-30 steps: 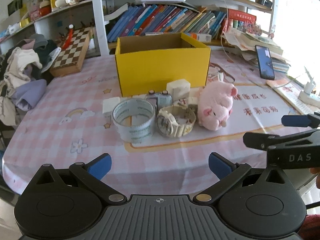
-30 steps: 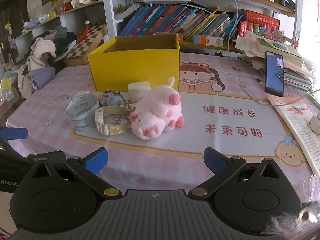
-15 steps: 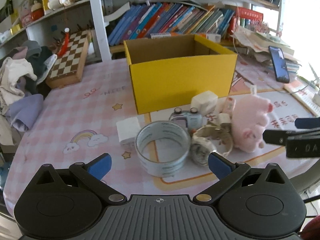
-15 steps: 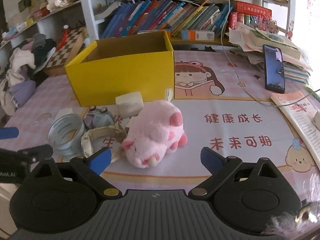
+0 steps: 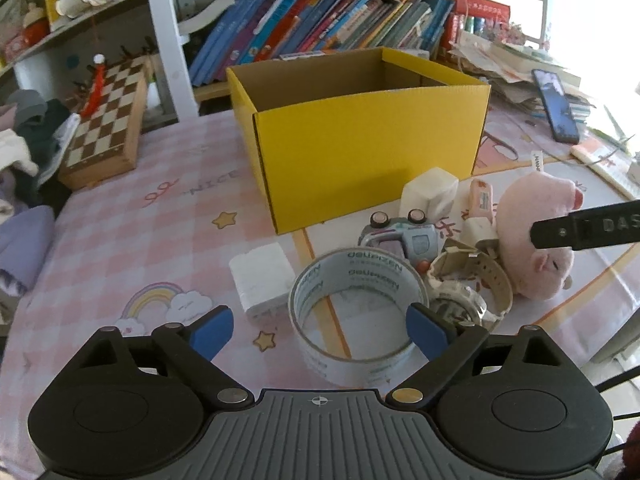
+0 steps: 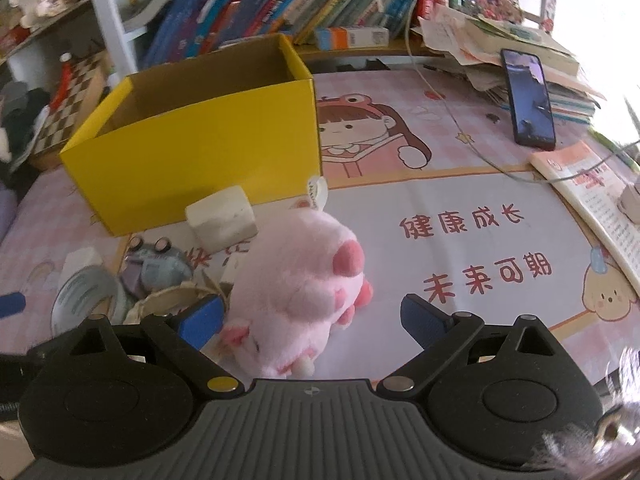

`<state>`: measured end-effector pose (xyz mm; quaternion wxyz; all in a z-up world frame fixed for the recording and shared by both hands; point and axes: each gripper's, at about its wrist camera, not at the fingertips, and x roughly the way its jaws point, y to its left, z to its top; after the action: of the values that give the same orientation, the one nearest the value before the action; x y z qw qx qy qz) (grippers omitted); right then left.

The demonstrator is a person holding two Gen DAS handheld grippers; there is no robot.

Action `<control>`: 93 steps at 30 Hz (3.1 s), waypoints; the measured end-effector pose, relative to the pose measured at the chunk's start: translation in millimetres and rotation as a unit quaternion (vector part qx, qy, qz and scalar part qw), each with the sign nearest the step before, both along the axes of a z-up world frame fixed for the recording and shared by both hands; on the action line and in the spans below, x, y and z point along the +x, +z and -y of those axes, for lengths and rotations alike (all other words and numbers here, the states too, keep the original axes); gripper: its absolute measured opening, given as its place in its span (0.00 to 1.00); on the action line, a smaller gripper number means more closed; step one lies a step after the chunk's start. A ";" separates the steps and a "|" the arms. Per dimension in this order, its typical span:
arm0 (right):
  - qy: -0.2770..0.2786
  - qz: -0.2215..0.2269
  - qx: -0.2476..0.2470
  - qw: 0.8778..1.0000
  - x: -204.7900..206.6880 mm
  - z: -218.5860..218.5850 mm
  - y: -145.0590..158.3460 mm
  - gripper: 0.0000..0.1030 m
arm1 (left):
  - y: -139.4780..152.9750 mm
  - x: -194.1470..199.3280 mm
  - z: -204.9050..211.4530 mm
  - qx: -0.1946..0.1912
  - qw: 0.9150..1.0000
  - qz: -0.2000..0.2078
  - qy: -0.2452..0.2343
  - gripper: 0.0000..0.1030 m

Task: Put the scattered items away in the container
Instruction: 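Grasp the tape roll with the left tool while the right tool grasps the pink plush pig, then carry the tape roll and pink pig into the yellow box with both tools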

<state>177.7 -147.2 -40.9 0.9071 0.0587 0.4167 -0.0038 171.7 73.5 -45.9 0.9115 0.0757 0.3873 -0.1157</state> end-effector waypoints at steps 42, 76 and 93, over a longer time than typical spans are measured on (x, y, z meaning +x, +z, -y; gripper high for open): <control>-0.011 -0.011 0.001 1.000 36.1 -2.6 -1.4 0.59 | -1.8 10.6 5.4 -0.020 0.997 0.014 -0.070 0.81; 0.332 0.120 -0.156 0.923 200.8 -53.2 68.6 0.59 | 65.4 178.7 35.5 0.022 0.988 0.127 -0.086 0.82; 0.429 0.012 -0.178 0.886 284.0 -66.4 13.6 0.60 | 27.2 238.6 59.4 0.115 0.989 0.018 -0.089 0.82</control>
<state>461.7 -80.8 -27.3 0.8205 -0.2878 0.3827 0.3124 410.4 14.1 -18.7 0.8895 0.2162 0.3738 -0.1495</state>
